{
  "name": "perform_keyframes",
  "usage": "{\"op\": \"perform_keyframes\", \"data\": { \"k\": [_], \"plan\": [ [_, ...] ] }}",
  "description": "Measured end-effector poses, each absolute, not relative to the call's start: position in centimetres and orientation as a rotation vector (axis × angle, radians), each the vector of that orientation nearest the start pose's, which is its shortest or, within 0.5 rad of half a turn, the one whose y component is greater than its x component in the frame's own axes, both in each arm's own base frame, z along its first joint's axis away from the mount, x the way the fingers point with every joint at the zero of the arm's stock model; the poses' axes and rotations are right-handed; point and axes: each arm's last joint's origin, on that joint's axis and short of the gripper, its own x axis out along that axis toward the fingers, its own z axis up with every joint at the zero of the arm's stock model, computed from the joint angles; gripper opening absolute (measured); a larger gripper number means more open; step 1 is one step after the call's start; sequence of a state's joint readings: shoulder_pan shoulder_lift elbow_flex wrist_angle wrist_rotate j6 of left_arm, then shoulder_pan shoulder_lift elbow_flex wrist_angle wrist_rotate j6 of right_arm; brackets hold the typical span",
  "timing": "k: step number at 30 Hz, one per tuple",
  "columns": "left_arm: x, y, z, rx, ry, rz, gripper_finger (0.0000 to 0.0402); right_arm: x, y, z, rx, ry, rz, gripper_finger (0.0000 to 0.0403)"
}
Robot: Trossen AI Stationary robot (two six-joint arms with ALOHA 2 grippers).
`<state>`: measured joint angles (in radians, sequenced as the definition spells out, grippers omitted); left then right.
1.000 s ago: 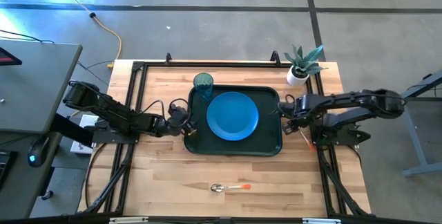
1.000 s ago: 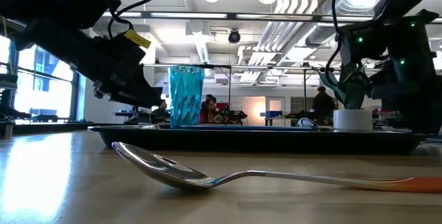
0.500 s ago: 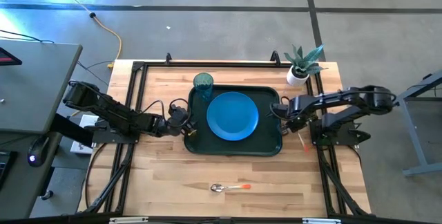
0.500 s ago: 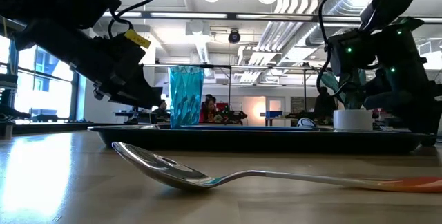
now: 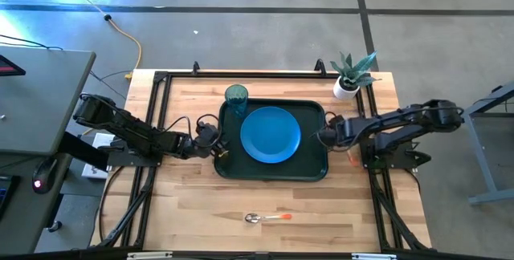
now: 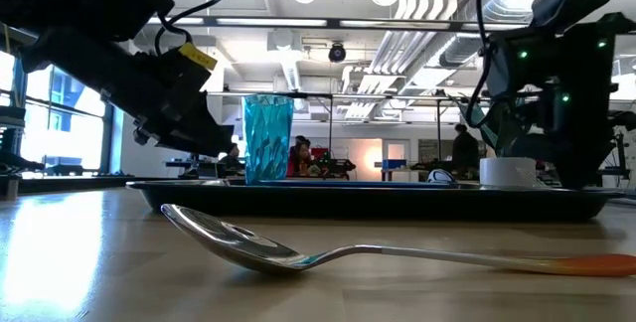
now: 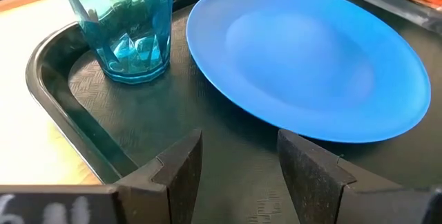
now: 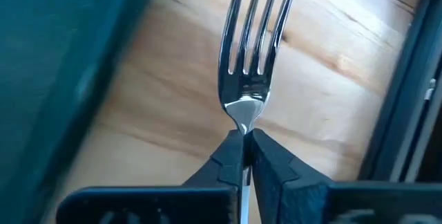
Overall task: Pick and place plate/cup/fork/spoon on tray
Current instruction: Put the orange fork on the dark green tray to the left of the blue plate
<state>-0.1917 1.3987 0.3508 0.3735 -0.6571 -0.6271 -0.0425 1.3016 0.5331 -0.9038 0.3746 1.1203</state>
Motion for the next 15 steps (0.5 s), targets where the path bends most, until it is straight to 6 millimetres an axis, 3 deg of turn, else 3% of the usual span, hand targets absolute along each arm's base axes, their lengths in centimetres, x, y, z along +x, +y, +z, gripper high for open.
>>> {"op": "perform_keyframes", "data": {
  "k": [7, 15],
  "plan": [
    [22.1, -3.0, 12.8, -0.328, 0.422, 0.589, 0.0180, 15.8, -0.5, 14.8, 0.511, 1.088, -1.147, 0.0002],
    [22.0, -3.5, 12.9, -0.310, 0.404, 0.594, 0.0180, 15.3, 0.1, 17.4, 0.497, 0.751, -1.126, 0.0001]
  ]
}}
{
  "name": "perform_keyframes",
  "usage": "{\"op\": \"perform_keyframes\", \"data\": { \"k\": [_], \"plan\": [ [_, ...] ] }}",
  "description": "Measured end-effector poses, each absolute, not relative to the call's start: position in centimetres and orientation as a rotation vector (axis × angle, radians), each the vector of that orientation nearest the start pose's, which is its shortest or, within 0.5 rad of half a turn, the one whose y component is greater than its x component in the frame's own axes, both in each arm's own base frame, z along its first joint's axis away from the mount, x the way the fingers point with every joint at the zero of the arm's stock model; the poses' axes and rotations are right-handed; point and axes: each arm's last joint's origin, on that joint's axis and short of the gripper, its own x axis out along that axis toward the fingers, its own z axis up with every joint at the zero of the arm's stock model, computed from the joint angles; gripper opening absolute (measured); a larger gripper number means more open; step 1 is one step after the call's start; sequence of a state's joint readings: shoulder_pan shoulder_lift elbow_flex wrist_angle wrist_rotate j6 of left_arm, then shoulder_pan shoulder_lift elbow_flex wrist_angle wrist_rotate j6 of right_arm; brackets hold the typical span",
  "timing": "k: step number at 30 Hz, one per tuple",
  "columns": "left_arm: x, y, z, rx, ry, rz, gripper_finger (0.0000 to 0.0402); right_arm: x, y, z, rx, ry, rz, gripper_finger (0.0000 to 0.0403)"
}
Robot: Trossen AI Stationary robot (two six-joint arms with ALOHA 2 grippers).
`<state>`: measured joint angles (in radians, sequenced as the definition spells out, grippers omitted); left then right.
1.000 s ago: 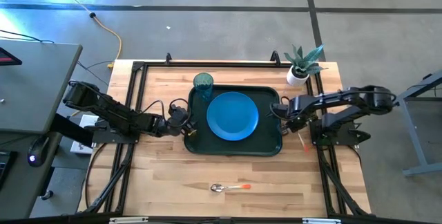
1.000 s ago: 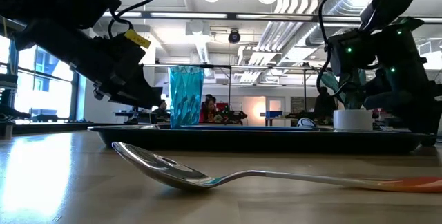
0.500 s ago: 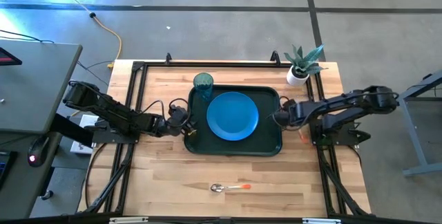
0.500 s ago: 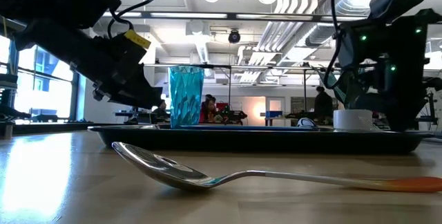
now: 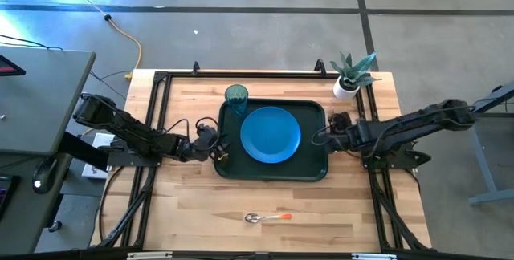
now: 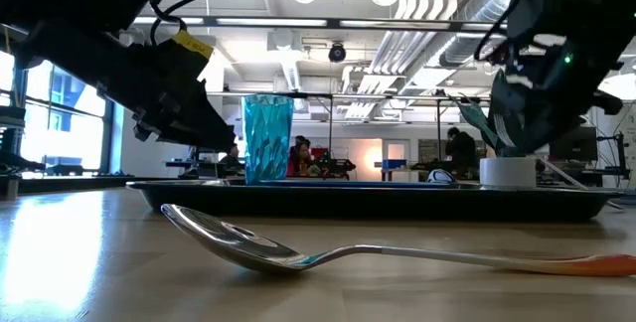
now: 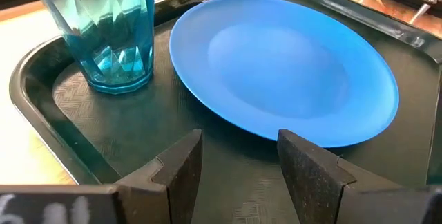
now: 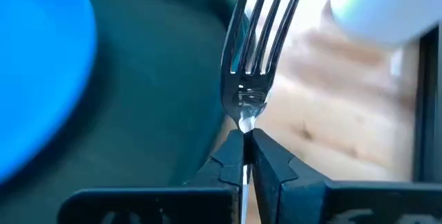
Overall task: Pick and place plate/cup/fork/spoon on tray
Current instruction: Put the orange fork on the dark green tray to the left of the blue plate
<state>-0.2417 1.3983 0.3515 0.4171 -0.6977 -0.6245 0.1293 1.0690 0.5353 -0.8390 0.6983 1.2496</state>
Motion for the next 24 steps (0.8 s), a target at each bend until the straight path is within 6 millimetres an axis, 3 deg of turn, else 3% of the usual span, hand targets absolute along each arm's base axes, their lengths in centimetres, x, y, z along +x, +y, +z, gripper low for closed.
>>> {"op": "perform_keyframes", "data": {
  "k": [8, 15, 24],
  "plan": [
    [21.9, -3.7, 12.9, -0.293, 0.396, 0.604, 0.0180, 16.2, 0.0, 20.2, 0.445, 0.491, -0.983, 0.0001],
    [22.1, -3.7, 13.1, -0.270, 0.381, 0.589, 0.0180, 18.5, 0.5, 22.0, 0.296, 0.419, -0.728, 0.0001],
    [22.7, -4.7, 14.4, -0.198, 0.282, 0.489, 0.0180, 21.8, 1.1, 23.0, 0.244, 0.245, -0.567, 0.0001]
  ]
}}
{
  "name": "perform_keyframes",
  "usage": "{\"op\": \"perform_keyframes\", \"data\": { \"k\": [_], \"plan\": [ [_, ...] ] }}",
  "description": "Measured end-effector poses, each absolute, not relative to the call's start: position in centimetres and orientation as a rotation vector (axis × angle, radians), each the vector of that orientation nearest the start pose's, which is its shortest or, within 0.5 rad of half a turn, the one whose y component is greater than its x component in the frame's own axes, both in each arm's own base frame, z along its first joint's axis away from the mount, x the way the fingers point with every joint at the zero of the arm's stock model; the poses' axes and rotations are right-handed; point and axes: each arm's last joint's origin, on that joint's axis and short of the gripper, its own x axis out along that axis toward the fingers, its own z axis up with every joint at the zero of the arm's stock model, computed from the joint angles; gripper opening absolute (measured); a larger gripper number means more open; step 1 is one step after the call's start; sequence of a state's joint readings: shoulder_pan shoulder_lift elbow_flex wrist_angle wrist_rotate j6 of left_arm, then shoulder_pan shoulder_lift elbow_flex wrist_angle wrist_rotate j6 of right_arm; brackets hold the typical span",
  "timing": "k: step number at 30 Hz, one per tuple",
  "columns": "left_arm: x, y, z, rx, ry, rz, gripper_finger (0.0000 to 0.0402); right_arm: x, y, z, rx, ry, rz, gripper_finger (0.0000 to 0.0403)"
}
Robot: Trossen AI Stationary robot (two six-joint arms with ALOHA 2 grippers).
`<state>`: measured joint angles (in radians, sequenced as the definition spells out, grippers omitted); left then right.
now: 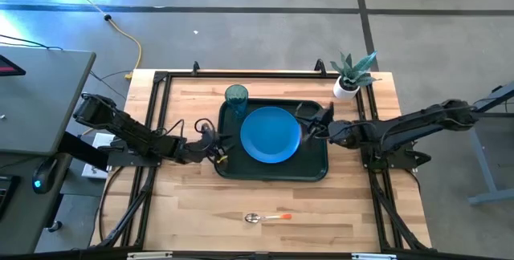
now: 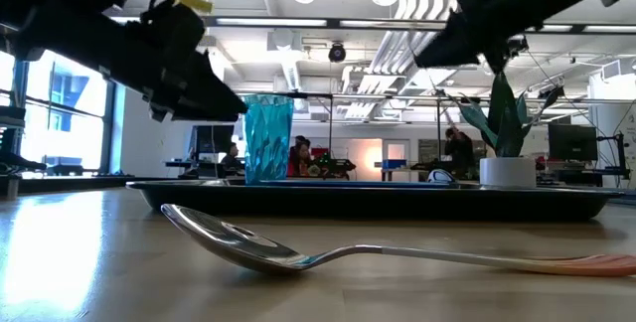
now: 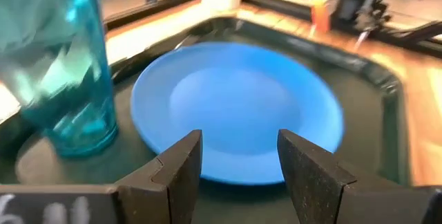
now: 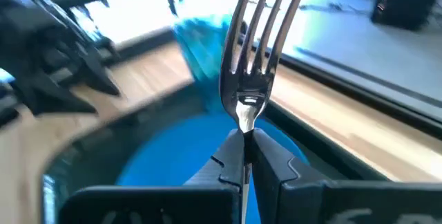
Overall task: Pick and place plate/cup/fork/spoon on tray
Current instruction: Put the orange fork on the dark green tray to the left of the blue plate
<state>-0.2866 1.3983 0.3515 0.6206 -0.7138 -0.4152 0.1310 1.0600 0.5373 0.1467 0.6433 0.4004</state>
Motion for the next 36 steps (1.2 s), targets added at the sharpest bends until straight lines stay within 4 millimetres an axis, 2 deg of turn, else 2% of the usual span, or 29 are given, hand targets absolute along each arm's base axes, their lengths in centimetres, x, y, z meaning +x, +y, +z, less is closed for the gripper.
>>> {"op": "perform_keyframes", "data": {
  "k": [6, 12, 17, 22, 26, 30, 36],
  "plan": [
    [22.9, -5.1, 15.2, -0.197, 0.217, 0.453, 0.0180, 24.5, 1.5, 22.7, 0.342, 0.073, -0.545, 0.0000],
    [23.5, -6.0, 16.1, -0.165, 0.202, 0.420, 0.0180, 27.1, 1.6, 20.2, 0.437, -0.033, -0.617, 0.0000],
    [24.0, -7.3, 16.6, -0.067, 0.212, 0.390, 0.0180, 28.4, 1.8, 18.7, 0.534, -0.130, -0.609, 0.0000],
    [24.4, -8.3, 15.5, 0.037, 0.253, 0.430, 0.0180, 29.2, 2.0, 18.4, 0.596, -0.220, -0.564, 0.0002],
    [25.4, -9.1, 15.1, 0.097, 0.270, 0.445, 0.0180, 30.3, 2.6, 18.4, 0.611, -0.249, -0.599, 0.0003],
    [26.8, -10.3, 15.1, 0.158, 0.279, 0.431, 0.0180, 31.9, 3.6, 18.6, 0.565, -0.253, -0.626, 0.0003],
    [27.9, -11.9, 15.2, 0.268, 0.271, 0.558, 0.0180, 34.2, 5.2, 18.9, 0.509, -0.251, -0.634, 0.0004]
  ]
}}
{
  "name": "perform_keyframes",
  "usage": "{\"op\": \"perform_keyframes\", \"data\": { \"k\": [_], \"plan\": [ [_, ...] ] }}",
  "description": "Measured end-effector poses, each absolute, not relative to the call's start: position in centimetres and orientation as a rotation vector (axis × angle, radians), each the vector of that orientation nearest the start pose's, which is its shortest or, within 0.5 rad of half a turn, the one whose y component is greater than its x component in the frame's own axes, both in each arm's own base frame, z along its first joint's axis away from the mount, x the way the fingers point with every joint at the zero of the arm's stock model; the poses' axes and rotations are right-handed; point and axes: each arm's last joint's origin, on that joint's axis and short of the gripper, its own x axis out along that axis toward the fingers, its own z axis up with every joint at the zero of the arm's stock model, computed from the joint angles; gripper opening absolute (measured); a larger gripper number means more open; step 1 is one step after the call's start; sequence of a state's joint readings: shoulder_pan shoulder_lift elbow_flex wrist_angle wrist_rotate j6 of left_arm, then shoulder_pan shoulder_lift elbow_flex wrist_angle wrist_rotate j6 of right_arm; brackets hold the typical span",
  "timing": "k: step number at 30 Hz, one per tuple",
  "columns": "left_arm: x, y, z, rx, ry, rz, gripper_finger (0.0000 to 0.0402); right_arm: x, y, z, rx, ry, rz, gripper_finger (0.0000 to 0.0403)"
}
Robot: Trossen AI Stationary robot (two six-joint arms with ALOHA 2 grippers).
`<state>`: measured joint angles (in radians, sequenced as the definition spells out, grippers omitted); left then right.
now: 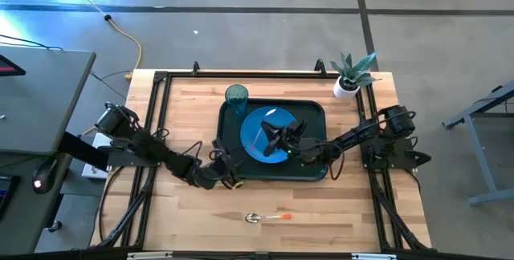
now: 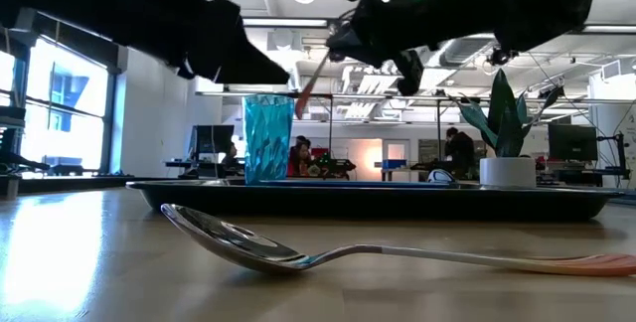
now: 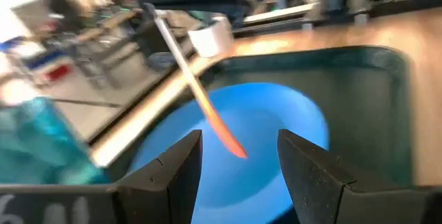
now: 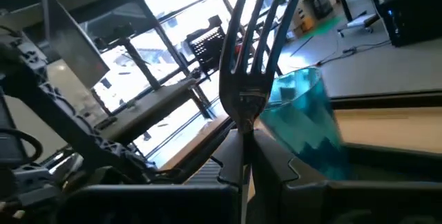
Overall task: Pick and place plate/cup/fork/spoon on tray
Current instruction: Put the orange fork on the dark green tray to the left of the blue plate
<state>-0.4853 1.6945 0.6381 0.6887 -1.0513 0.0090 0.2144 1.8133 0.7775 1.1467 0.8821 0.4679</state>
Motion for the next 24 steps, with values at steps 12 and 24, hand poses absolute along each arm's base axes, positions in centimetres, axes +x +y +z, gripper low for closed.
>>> {"op": "perform_keyframes", "data": {
  "k": [12, 24],
  "plan": [
    [28.6, -12.8, 16.5, 0.165, 0.197, 0.632, 0.0166, 37.6, 9.0, 19.2, 0.314, -0.187, -0.557, 0.0004],
    [28.4, -12.9, 16.4, 0.167, 0.192, 0.684, 0.0100, 38.8, 11.7, 20.4, 0.206, -0.093, -0.516, 0.0004]
  ]
}}
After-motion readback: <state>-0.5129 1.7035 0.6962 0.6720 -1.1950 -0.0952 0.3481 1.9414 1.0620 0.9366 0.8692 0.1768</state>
